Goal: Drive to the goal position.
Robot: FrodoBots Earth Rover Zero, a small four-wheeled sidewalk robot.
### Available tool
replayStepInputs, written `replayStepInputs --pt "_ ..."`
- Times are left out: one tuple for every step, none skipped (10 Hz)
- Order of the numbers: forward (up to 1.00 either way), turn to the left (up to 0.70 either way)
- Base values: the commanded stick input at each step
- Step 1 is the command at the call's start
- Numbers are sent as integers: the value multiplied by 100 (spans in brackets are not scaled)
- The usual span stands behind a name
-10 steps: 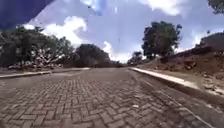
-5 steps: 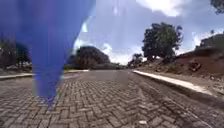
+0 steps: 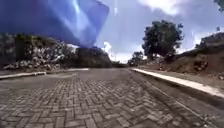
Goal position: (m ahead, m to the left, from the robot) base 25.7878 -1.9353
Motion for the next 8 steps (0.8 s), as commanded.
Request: replayStepInputs --pt "70 0" --pt "70 0" --pt "70 0" --pt "70 0" --pt "70 0" --pt "70 0" --pt "70 0" --pt "70 0"
